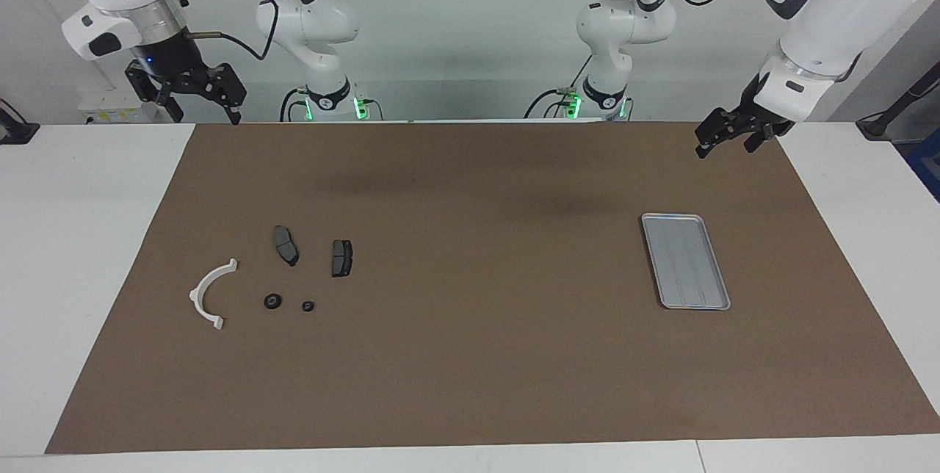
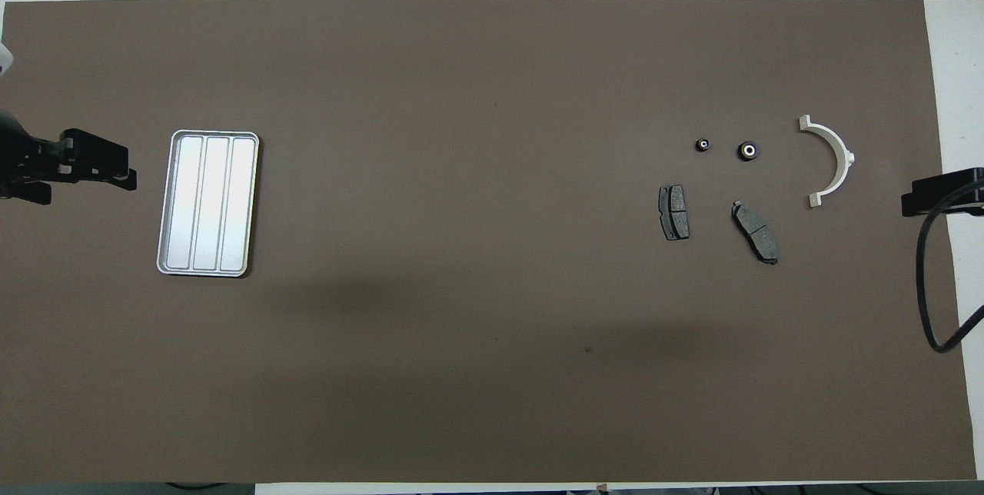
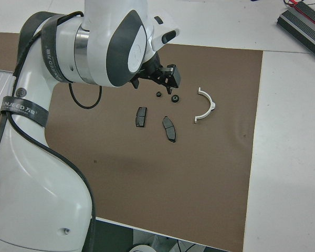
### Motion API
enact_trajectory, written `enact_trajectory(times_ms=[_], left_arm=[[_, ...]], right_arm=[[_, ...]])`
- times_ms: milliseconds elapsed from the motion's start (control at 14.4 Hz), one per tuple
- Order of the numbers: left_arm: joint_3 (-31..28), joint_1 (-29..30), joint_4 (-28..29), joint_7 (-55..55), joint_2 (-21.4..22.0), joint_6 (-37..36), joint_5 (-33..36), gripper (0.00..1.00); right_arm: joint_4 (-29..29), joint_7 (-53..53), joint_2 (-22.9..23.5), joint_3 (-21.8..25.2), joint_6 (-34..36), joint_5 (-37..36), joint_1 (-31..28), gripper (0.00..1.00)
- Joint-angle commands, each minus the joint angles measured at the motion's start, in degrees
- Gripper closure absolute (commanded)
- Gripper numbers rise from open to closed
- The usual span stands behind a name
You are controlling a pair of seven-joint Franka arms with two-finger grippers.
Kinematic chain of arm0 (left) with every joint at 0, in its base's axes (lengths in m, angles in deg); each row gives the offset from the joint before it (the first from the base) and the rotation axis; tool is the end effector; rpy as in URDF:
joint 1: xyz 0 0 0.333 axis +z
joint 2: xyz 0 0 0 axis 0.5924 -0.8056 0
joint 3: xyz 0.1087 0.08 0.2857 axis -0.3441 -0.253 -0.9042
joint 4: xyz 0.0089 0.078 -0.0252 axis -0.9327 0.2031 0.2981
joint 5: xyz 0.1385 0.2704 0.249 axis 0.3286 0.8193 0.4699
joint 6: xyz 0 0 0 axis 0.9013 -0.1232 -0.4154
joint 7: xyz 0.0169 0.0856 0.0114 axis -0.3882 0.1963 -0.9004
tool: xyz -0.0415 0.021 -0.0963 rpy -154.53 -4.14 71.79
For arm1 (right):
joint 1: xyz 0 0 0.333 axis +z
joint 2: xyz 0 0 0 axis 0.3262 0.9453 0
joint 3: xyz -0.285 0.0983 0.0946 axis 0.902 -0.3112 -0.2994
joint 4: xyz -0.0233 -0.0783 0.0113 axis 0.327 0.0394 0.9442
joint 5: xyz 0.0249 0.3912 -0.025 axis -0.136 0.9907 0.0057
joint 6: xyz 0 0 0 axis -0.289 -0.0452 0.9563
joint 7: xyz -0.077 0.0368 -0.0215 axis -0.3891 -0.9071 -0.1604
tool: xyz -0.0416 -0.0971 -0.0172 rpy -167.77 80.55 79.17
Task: Pick bearing gear from pile to tray
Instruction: 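Reach the right gripper toward the two small black bearing gears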
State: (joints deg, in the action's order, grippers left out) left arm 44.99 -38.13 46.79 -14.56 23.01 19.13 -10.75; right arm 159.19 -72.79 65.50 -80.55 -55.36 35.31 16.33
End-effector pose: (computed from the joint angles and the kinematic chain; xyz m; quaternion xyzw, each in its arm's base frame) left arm 0.5584 -0.0292 0.6084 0.9982 0.0371 -0.0426 0.0179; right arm 0.5096 -0.0372 0.6468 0.9991 -0.0415 -0.0022 0.0066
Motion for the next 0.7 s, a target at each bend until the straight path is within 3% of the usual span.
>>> enact_trajectory(times_ms=[0,278,626], left_arm=[[0.68,0.75,1.12,0.08,1.21,0.30,0.31,0.00],[0.68,0.66,1.12,0.08,1.21,0.21,0.31,0.00],[0.68,0.75,1.21,0.08,1.21,0.21,0.31,0.00]], right_arm=[[0.45,1.27,-0.48,-0.56,0.76,1.18,-1.68,0.00],[0.28,1.45,0.83,-0.56,-1.24,1.27,-1.68,0.00],[-3.32,0.74,10.49,-0.65,-9.33,1.01,-2.04,0.00]])
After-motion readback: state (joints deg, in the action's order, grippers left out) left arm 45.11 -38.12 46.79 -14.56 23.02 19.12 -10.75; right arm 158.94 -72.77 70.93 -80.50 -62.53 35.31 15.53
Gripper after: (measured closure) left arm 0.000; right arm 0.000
